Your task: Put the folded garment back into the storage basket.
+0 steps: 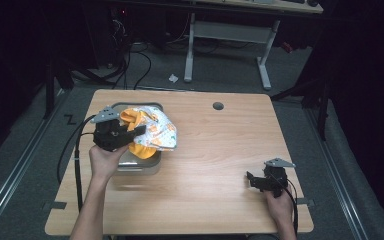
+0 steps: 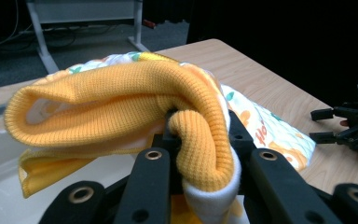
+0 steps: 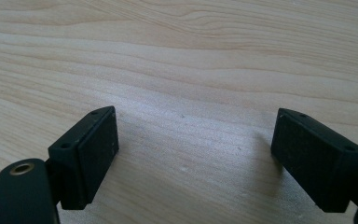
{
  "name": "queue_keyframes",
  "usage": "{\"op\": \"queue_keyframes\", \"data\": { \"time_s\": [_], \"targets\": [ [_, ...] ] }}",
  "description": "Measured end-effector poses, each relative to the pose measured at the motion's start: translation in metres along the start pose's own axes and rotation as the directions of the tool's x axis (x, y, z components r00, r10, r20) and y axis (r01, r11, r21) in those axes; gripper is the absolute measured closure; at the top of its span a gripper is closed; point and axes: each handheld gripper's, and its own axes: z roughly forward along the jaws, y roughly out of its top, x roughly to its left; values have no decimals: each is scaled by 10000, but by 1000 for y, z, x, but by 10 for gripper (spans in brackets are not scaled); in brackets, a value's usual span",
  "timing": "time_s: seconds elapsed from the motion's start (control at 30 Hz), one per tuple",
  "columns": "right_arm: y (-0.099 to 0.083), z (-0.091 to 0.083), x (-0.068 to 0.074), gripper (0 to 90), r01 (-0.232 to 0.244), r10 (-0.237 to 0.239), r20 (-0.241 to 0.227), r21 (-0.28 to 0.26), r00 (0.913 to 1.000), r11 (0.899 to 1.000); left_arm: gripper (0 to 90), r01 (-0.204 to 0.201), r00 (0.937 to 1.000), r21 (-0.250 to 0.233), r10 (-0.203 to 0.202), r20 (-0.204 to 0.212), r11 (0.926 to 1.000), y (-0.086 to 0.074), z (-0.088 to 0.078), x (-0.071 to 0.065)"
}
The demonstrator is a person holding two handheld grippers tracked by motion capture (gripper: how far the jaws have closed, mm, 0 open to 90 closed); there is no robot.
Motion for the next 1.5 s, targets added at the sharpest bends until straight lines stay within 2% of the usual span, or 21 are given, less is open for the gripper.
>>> {"op": "queue_keyframes", "data": {
  "time_s": [0.33, 0.47, 0.57, 0.67, 0.87, 1.0, 1.27, 1.4, 1.5],
  "targets": [
    [0, 0, 0, 147, 15, -15, -1, -3, 10000, 10000, 758, 195, 9997, 289, -190, -156, 9994, -9, 3, 13],
    [0, 0, 0, 147, 1, -1, 0, -1, 10000, 10000, 757, 190, 9993, 619, -170, -325, 9979, -15, 6, 18],
    [0, 0, 0, 147, 2, -2, 1, 1, 10000, 10000, 757, 108, 9995, 711, -86, -320, 9974, -16, 7, 20],
    [0, 0, 0, 147, 1, -1, 2, 1, 10000, 10000, 757, 202, 9994, 793, -179, -290, 9966, -18, 8, 23],
    [0, 0, 0, 147, -3, 3, 4, 0, 10000, 10000, 753, 211, 9985, 1360, -139, -533, 9905, -22, 13, 28],
    [0, 0, 0, 147, -3, 3, 5, 2, 10000, 10000, 751, 364, 9977, 1477, -276, -613, 9884, -23, 16, 30],
    [0, 0, 0, 147, -3, 3, 1, 1, 10000, 10000, 748, 369, 9945, 1975, -166, -1033, 9796, -26, 21, 34],
    [0, 0, 0, 147, -4, 4, 4, 2, 10000, 10000, 739, 514, 9930, 1958, -293, -1141, 9793, -28, 23, 37],
    [0, 0, 0, 147, -4, 4, 2, 2, 10000, 10000, 738, 682, 9913, 2049, -430, -1248, 9764, -32, 25, 43]
  ]
}}
